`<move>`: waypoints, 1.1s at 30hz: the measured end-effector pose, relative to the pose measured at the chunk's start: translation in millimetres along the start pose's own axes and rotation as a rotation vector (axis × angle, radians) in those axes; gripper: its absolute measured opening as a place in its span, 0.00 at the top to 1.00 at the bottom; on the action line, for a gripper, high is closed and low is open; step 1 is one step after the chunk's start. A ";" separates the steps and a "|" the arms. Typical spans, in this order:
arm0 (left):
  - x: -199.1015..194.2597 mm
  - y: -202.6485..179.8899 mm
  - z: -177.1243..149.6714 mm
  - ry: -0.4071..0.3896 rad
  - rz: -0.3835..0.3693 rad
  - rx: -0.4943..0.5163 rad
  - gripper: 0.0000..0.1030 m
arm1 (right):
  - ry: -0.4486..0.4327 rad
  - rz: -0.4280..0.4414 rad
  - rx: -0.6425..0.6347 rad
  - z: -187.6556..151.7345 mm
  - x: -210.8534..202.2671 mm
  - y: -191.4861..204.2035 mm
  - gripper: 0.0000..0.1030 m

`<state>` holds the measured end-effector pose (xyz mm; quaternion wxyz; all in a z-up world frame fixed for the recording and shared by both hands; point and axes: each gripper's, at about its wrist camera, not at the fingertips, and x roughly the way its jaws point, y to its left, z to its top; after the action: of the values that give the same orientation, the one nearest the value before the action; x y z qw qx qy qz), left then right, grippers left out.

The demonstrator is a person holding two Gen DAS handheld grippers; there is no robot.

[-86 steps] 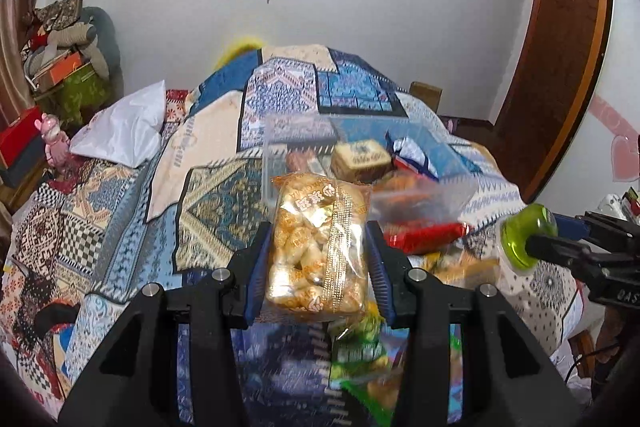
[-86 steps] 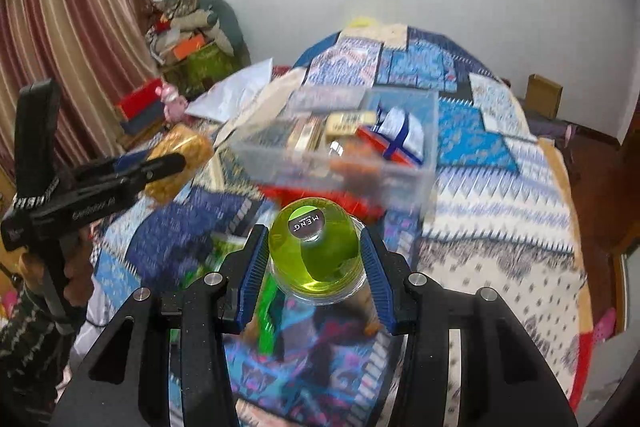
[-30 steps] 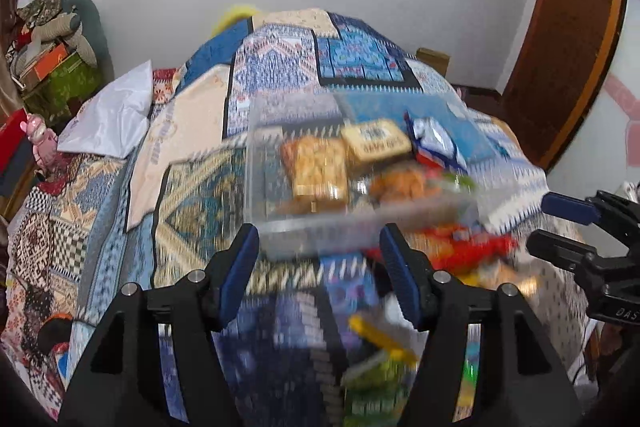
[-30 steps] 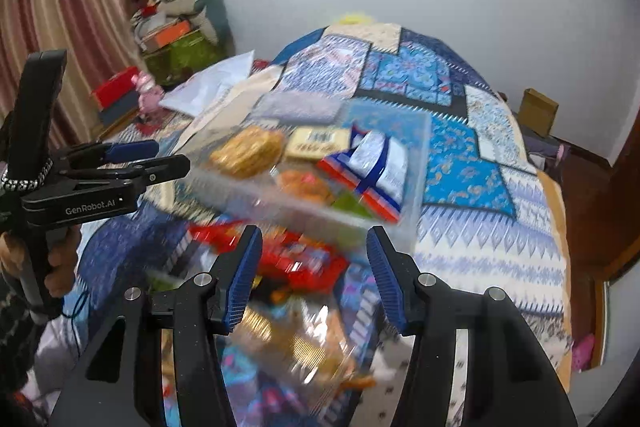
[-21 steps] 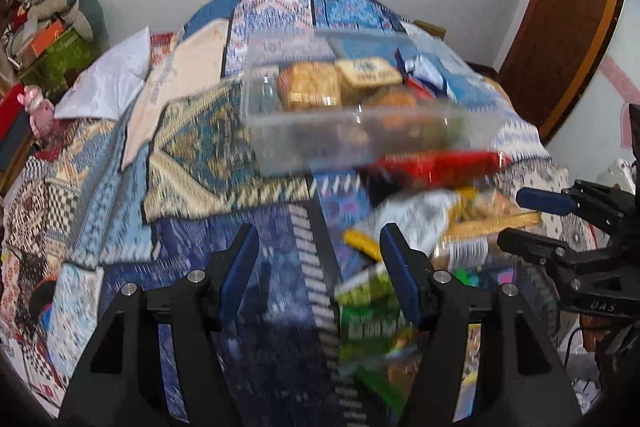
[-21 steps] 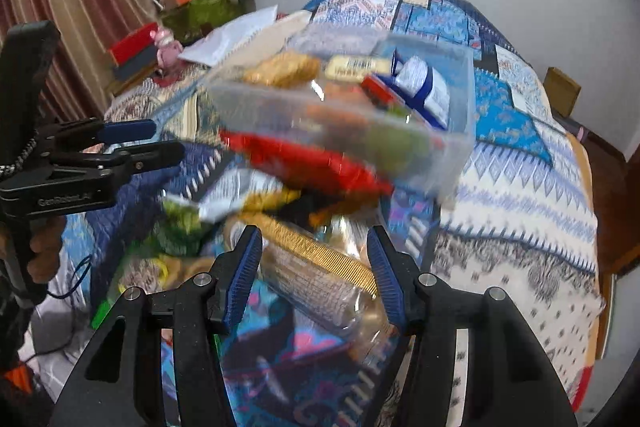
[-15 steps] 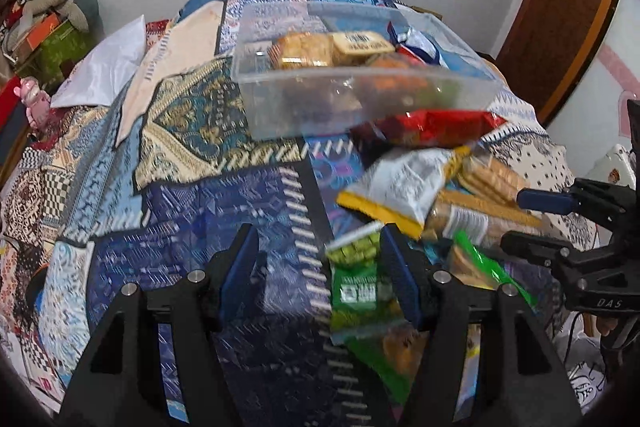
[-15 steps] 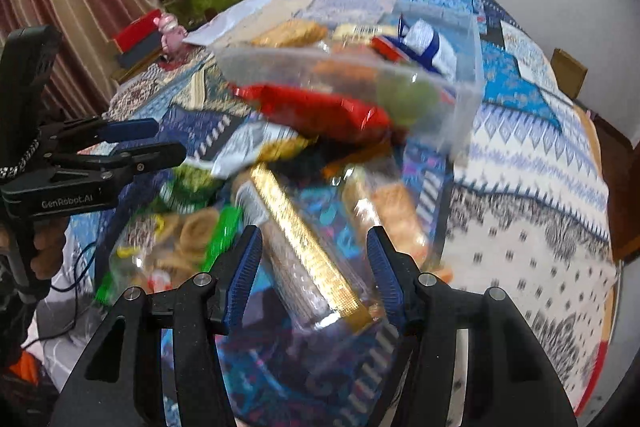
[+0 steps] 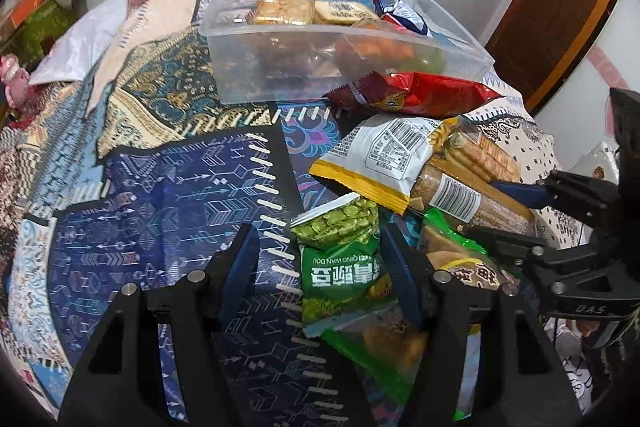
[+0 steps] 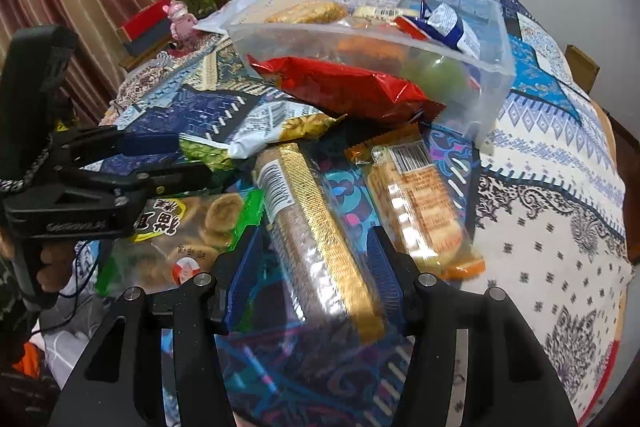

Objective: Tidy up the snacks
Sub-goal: 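Grasp the green pea snack bag with left gripper while right grasps the gold wafer pack, then carry both packs over the clear box and lower them inside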

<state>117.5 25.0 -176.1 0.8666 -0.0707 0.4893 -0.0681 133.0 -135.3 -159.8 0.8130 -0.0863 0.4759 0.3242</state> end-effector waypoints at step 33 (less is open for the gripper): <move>-80.5 -1.0 26.2 -0.250 0.044 -0.004 0.62 | -0.206 -0.043 0.029 -11.2 -85.5 3.7 0.66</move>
<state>98.6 40.6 -95.0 0.9219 -0.0698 0.3792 -0.0386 93.9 -175.6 -94.2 0.8656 -0.0512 0.3924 0.3068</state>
